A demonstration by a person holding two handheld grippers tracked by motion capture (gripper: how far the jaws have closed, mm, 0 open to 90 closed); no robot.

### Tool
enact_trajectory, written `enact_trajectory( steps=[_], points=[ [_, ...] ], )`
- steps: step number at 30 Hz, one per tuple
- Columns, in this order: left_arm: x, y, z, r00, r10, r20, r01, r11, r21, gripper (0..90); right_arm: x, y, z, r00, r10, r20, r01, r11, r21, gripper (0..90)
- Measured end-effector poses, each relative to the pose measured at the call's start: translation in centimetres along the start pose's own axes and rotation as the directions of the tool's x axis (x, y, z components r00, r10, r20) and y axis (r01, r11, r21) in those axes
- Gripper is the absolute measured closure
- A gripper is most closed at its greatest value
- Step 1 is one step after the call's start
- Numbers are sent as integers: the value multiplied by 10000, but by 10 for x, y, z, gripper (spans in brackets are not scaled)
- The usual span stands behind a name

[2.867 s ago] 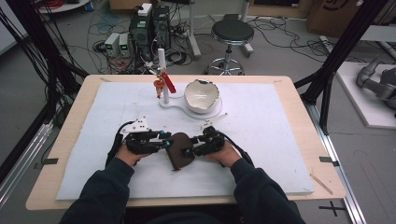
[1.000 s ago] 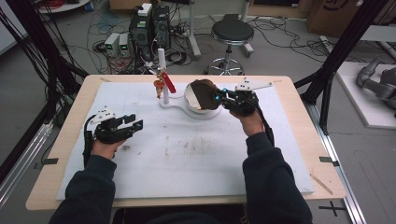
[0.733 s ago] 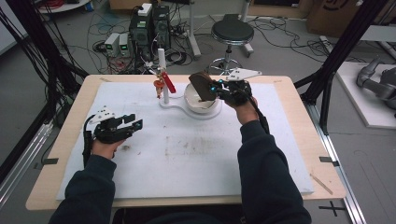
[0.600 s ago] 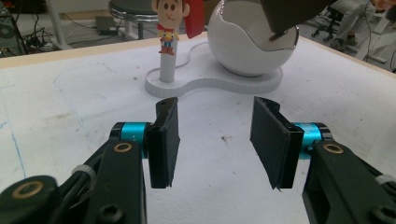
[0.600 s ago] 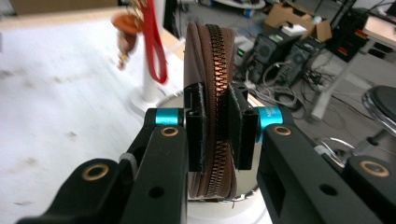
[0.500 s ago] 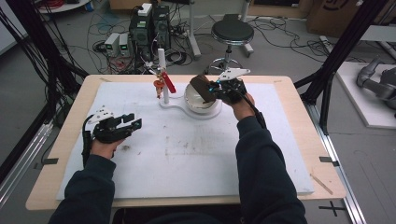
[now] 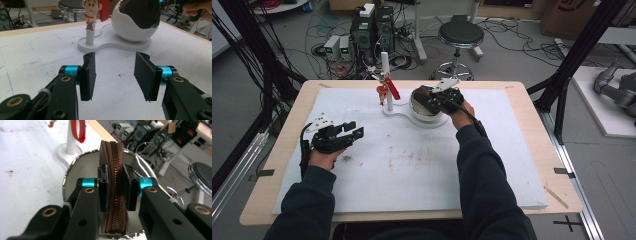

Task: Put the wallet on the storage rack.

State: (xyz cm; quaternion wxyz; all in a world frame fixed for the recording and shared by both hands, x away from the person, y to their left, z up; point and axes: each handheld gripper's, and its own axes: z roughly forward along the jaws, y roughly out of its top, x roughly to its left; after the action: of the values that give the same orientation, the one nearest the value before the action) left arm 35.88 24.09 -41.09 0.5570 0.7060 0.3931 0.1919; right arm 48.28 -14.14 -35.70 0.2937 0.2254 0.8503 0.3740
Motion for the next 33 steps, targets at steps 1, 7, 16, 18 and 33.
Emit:
enact_trajectory(
  steps=[1, 7, 16, 18, 33],
  points=[
    [0, 0, 0, 10000, -10, 16, 10, 10000, -19, 517, -1, -1, 1, 9996, 275, -82, -275, 9996, -34, 721],
    [2, 0, 0, 9999, -142, -39, 142, 9999, -16, 485, -10, -6, -16, 9868, 1543, -497, -1584, 9830, -931, 553],
    [4, -1, 1, 9984, -454, -332, 450, 9989, -109, 306, -24, -39, -70, 9597, 2787, -363, -2810, 9486, -1459, 385],
    [4, -1, 2, 9985, -411, -356, 410, 9992, -32, 273, -23, -53, -81, 9537, 2991, -297, -3000, 9412, -1550, 370],
    [1, 2, 3, 9993, 136, -353, -156, 9982, -575, 258, 0, -128, -139, 9442, 3238, 597, -3159, 9420, -1132, 219]
  ],
)
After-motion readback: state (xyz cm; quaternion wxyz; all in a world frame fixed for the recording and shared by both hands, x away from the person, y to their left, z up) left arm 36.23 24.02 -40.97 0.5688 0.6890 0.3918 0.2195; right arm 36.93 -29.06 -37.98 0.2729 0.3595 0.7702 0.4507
